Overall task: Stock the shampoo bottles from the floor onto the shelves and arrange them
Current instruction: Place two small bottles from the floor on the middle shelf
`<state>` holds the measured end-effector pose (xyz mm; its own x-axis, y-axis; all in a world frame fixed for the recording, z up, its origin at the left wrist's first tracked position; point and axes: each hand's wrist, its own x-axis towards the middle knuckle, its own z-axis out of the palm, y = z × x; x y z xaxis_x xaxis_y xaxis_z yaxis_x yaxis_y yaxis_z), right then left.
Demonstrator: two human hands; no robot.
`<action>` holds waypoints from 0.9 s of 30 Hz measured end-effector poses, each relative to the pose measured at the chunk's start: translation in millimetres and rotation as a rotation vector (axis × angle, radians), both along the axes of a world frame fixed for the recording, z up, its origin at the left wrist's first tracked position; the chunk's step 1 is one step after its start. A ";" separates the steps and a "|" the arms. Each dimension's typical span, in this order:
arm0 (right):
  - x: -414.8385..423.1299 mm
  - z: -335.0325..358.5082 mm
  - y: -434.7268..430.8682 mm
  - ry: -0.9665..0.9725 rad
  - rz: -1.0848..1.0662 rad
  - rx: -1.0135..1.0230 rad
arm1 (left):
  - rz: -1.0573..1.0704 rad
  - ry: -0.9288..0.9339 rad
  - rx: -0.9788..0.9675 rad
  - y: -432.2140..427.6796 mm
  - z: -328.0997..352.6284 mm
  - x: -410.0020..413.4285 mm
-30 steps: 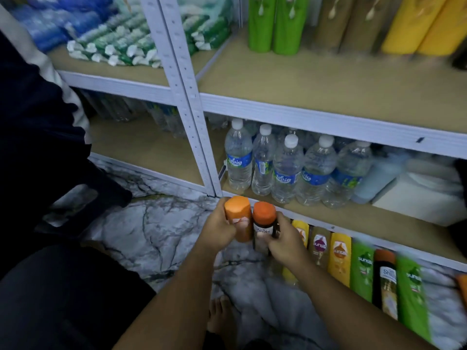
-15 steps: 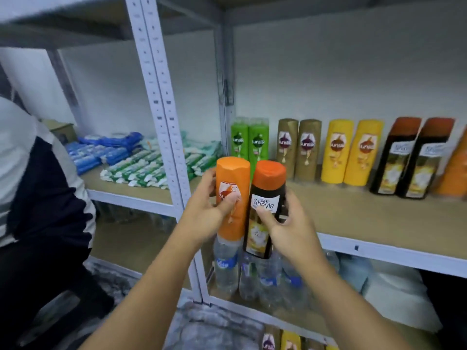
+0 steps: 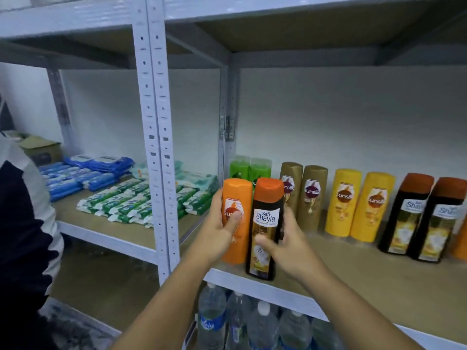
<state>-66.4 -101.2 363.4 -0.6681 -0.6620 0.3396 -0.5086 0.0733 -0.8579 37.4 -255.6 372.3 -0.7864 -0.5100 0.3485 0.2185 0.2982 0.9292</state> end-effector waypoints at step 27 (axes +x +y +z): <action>-59.7 -70.3 -78.8 0.046 -0.222 0.097 | 0.241 -0.242 -0.270 -80.7 -81.0 -83.3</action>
<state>-126.2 -180.0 293.1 -0.7860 -0.5319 0.3151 -0.5093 0.2682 -0.8177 -46.0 -336.3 291.3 -0.7313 -0.6052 0.3146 -0.1020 0.5531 0.8268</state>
